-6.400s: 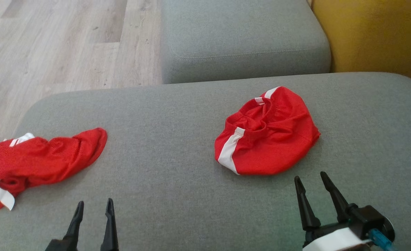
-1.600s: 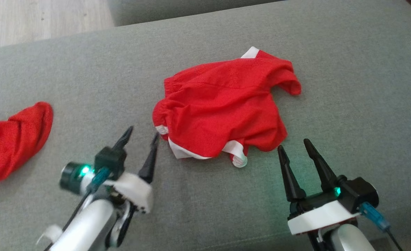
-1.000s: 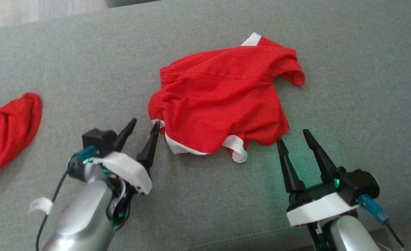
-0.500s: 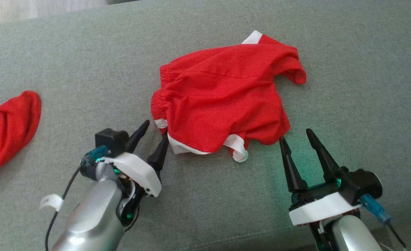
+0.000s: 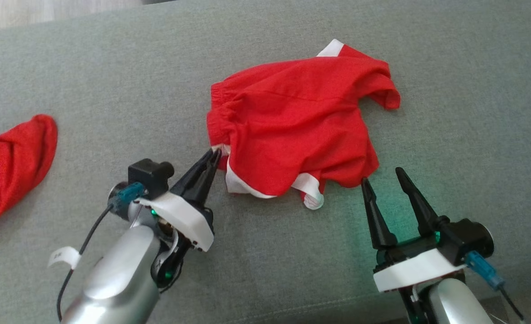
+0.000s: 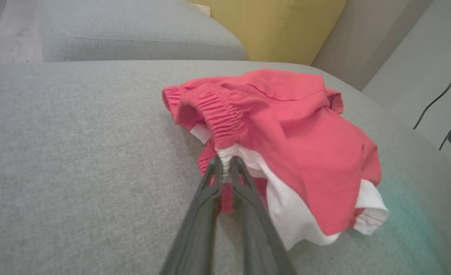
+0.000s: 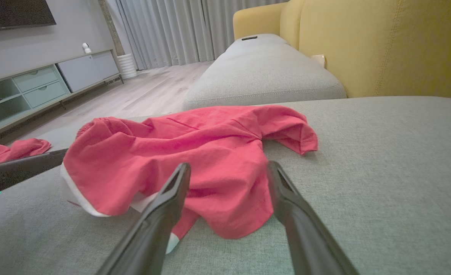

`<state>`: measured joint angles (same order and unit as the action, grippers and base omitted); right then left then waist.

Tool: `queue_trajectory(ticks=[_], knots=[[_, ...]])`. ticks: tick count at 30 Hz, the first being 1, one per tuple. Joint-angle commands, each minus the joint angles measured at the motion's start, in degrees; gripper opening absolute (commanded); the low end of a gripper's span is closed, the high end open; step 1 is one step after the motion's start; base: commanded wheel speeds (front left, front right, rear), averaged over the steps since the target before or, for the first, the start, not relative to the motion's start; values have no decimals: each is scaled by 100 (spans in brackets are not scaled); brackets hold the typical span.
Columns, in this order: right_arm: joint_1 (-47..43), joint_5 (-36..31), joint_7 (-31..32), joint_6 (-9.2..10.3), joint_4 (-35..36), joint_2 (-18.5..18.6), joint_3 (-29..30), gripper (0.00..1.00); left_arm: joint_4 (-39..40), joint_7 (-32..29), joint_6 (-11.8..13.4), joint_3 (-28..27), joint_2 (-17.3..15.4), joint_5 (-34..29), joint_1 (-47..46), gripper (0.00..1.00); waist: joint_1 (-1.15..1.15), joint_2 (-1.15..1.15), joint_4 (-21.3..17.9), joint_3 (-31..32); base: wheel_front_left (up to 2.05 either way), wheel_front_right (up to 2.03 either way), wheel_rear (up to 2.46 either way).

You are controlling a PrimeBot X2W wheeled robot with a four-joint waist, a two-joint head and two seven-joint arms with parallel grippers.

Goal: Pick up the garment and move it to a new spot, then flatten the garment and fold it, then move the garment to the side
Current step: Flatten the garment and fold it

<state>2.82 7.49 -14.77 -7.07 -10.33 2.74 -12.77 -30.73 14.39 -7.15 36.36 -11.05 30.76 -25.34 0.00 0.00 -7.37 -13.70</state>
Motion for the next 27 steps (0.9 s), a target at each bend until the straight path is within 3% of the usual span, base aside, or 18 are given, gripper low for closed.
queue_trajectory(ticks=[1,7,13,17,27], knots=[[35,-36,-23,-42,128,14,-138,100,288,61,-33,-153,-183,-86,-244,0,0,0,31,13,0,0,0],[40,216,-23,-42,-209,14,-487,100,612,61,-34,-133,-348,-98,-181,0,0,0,134,15,0,0,0],[230,1491,-23,-42,-756,137,-1448,100,888,61,-34,-202,-527,-145,-143,0,0,0,226,-59,0,0,0],[411,1865,-23,-42,-933,294,-1715,100,1008,61,-34,-256,-592,-195,-108,0,0,0,268,-115,0,0,0],[787,1867,-23,-42,-1212,400,-1951,100,1264,61,-34,-508,-672,-372,108,0,0,0,394,-274,0,0,0]])
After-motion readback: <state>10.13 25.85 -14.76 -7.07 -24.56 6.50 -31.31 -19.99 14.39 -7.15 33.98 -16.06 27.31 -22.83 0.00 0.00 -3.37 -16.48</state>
